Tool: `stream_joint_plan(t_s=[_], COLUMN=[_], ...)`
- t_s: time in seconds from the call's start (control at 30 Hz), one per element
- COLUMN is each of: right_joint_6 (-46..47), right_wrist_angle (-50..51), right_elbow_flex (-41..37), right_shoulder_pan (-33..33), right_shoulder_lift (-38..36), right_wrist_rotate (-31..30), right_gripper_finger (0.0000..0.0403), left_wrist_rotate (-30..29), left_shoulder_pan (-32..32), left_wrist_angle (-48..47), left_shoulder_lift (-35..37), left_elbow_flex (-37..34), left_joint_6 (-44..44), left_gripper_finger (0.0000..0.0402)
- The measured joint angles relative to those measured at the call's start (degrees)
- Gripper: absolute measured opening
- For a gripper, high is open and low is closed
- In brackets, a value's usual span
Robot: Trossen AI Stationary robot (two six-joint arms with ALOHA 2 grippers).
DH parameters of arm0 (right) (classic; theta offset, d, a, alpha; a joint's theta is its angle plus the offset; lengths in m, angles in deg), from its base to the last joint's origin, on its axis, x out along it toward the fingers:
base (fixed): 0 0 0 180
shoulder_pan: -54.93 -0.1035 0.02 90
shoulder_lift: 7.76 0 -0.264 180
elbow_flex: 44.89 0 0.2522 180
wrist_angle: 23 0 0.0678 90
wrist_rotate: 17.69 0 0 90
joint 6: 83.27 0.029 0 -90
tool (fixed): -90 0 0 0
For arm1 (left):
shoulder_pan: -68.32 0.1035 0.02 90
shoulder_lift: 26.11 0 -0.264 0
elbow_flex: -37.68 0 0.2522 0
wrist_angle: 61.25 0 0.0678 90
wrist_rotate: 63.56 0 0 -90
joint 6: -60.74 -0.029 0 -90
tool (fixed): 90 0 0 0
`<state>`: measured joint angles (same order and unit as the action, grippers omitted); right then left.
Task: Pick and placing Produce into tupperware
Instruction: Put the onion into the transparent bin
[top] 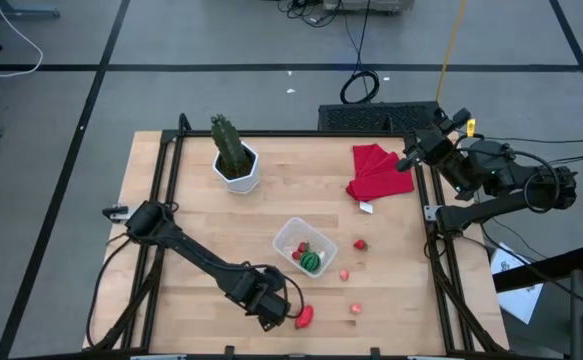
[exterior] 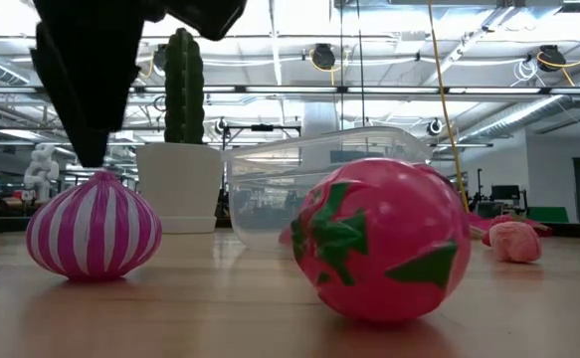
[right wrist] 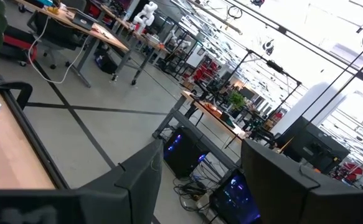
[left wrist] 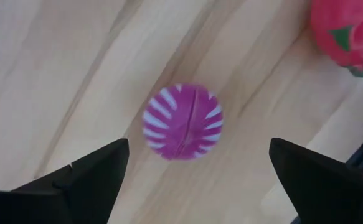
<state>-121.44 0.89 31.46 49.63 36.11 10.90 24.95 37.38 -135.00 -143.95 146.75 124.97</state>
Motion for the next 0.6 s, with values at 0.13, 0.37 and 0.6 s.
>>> stream_joint_plan(t_s=[0.13, 0.37, 0.6], right_joint_6=[0.00, 0.00, 0.00], right_wrist_angle=[0.00, 0.00, -0.02], right_elbow_flex=[0.00, -0.01, -0.02], right_shoulder_pan=[0.00, 0.00, 0.00], right_shoulder_lift=[0.07, 0.17, 0.63], right_wrist_rotate=[0.00, 0.00, 0.00], right_gripper_finger=[0.0209, 0.0209, 0.0209], left_wrist_rotate=[-0.23, 0.08, 0.39], left_shoulder_pan=[0.43, 1.10, 1.73], left_wrist_angle=[0.44, 4.12, 7.87], left_shoulder_lift=[-0.01, 0.00, 0.00], left_elbow_flex=[-1.28, -5.09, -7.59], left_joint_6=[-0.27, -0.77, -2.01], left_gripper_finger=[0.0395, 0.0395, 0.0395])
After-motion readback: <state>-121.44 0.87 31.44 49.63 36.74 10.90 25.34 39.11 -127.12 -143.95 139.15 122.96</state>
